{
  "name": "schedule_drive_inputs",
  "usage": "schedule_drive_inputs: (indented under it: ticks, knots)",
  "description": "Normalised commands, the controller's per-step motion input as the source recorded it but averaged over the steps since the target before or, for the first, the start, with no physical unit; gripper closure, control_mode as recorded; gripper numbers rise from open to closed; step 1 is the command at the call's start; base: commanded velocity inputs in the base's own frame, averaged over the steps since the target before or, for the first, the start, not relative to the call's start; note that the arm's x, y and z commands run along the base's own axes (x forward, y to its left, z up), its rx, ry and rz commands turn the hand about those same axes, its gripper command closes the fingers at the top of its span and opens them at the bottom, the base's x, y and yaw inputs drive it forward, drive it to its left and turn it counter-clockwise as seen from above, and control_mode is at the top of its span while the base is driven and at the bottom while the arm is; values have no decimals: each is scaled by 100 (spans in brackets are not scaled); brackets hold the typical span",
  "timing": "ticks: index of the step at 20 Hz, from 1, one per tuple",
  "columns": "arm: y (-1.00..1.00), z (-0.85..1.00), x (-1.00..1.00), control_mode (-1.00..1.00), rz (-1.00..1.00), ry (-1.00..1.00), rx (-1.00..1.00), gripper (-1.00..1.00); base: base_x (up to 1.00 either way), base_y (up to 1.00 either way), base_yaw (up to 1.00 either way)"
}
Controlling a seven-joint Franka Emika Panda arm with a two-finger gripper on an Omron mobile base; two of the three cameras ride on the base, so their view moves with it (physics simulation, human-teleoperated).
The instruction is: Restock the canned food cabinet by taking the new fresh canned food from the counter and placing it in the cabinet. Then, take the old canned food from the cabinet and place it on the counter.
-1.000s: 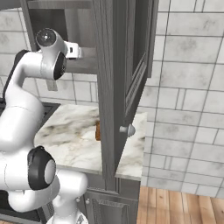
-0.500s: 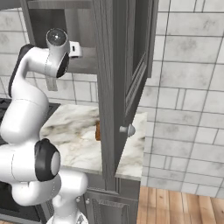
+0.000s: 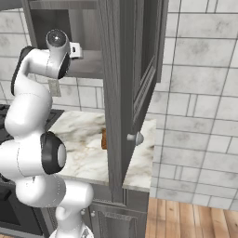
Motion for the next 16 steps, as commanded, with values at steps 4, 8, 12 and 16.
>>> schedule_drive_inputs:
  ticks: [4,8,12,16]
  knots:
    - [5,0,52,-100,0,0,0,-100,0,0,0]
    - [0,0,38,-100,0,0,0,-100,0,0,0]
    - [0,-5,8,-100,0,0,0,100,0,0,0]
    - [0,-4,0,-100,0,0,0,100,0,0,0]
